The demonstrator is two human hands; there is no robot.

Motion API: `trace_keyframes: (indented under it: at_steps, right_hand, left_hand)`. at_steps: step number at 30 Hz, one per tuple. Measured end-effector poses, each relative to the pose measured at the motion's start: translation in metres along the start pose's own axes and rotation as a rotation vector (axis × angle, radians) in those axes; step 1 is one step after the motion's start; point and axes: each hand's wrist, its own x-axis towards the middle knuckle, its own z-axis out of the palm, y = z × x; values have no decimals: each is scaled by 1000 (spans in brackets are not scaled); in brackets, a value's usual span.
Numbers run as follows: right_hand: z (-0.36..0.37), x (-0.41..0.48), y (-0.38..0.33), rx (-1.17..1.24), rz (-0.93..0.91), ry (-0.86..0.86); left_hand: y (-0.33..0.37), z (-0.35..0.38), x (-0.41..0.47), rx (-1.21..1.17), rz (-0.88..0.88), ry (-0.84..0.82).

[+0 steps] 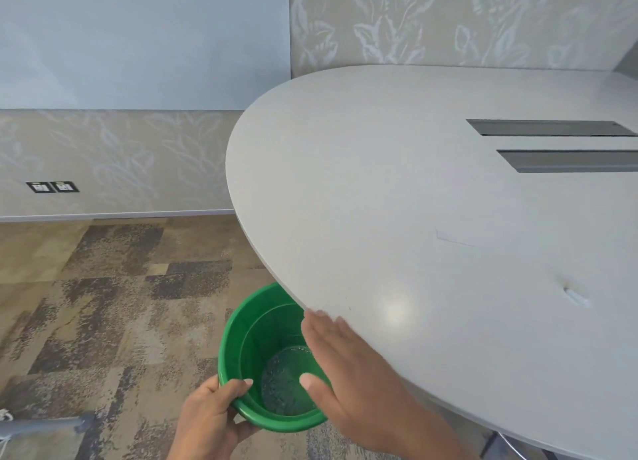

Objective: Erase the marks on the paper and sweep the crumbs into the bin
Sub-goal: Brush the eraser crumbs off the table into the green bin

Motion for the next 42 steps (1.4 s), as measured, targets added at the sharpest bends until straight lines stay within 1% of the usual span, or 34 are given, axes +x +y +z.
trace_keyframes:
  at_steps: [2,4,7,9,11,14,17,20,23,26,28,30,32,34,36,38,40,42]
  right_hand:
    - [-5,-1,-4,91,-16,2]
    - [-11,-2,0,114,19,68]
    - [-14,-1,26,17,149,132]
    - [-15,0,43,-70,235,102]
    - [-11,1,47,-128,265,62]
    - [-2,0,26,-130,206,39]
    - [7,0,-1,-104,83,-6]
    - [10,2,-16,-8,-11,-20]
    - [3,1,-14,60,3,34]
    - [-6,1,6,6,121,115]
    - [-10,5,23,-57,213,107]
    - [-8,7,30,-110,251,76]
    - [-1,9,24,-129,220,54]
    - [6,9,9,-124,135,26]
    - [10,8,-4,-87,47,7]
    - [9,8,-9,-20,-7,24]
    - [4,8,-8,39,-12,62]
    - [0,10,0,37,25,115]
  left_hand:
    - [2,0,-1,-5,4,-13]
    - [4,0,-2,-10,13,-33]
    - [7,0,-5,-11,20,-52]
    - [8,0,-5,-8,25,-57]
    - [9,0,-5,-1,23,-64]
    - [11,-2,-4,-4,14,-74]
    - [10,-4,-1,-8,19,-71]
    - [10,-4,2,-6,21,-70]
    - [10,-4,3,4,27,-77]
    - [12,-6,3,9,24,-94]
    - [12,-7,2,9,20,-106]
    - [12,-7,2,8,19,-107]
    - [12,-8,2,7,26,-107]
    - [12,-8,2,9,30,-106]
    - [11,-7,3,6,29,-95]
    - [11,-7,3,6,29,-88]
    - [12,-8,3,7,33,-92]
    - [13,-10,3,5,29,-100]
